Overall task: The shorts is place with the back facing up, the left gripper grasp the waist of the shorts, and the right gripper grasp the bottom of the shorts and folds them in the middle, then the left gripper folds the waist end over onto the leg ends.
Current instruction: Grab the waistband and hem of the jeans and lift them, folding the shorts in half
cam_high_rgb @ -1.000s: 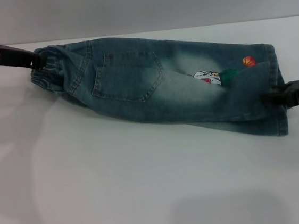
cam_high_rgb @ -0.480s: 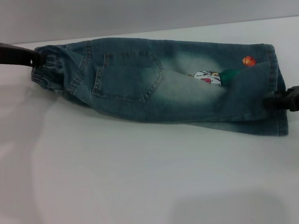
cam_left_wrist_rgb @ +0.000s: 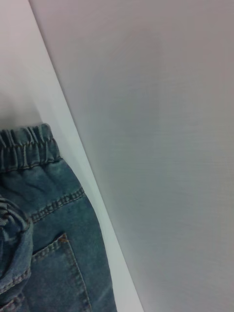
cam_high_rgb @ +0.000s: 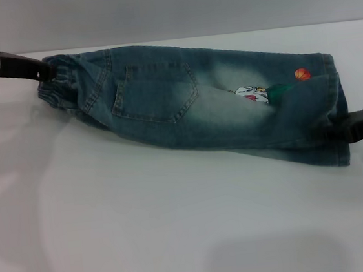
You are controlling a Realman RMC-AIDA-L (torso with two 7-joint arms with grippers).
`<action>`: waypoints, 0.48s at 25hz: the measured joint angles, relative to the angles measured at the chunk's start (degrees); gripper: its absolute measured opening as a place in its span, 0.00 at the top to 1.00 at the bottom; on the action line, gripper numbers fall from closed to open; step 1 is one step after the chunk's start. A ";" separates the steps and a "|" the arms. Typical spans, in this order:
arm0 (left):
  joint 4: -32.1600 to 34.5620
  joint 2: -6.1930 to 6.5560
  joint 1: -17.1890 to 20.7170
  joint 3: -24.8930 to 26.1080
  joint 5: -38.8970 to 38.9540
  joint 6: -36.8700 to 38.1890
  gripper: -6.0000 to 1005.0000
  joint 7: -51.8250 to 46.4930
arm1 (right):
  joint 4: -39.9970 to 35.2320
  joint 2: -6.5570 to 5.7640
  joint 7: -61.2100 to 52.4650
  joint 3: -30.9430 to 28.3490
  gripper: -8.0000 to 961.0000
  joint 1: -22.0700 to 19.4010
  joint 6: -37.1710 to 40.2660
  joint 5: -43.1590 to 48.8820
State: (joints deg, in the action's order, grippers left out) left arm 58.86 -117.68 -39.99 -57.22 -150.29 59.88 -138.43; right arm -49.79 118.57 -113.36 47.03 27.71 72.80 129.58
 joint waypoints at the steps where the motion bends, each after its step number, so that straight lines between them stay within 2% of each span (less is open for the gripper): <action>1: 0.00 0.00 0.00 0.00 0.00 0.00 0.91 0.00 | -0.11 0.00 -0.07 -0.04 0.54 -0.16 0.10 0.01; 12: -0.13 0.07 -0.28 -0.09 0.00 0.02 0.91 0.00 | -0.59 -0.08 0.02 0.11 0.55 -0.86 -0.42 0.16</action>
State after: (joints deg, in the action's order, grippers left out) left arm 58.74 -117.62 -40.28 -57.30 -150.30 59.89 -138.43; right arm -50.38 118.49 -113.34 47.14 26.86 72.38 129.74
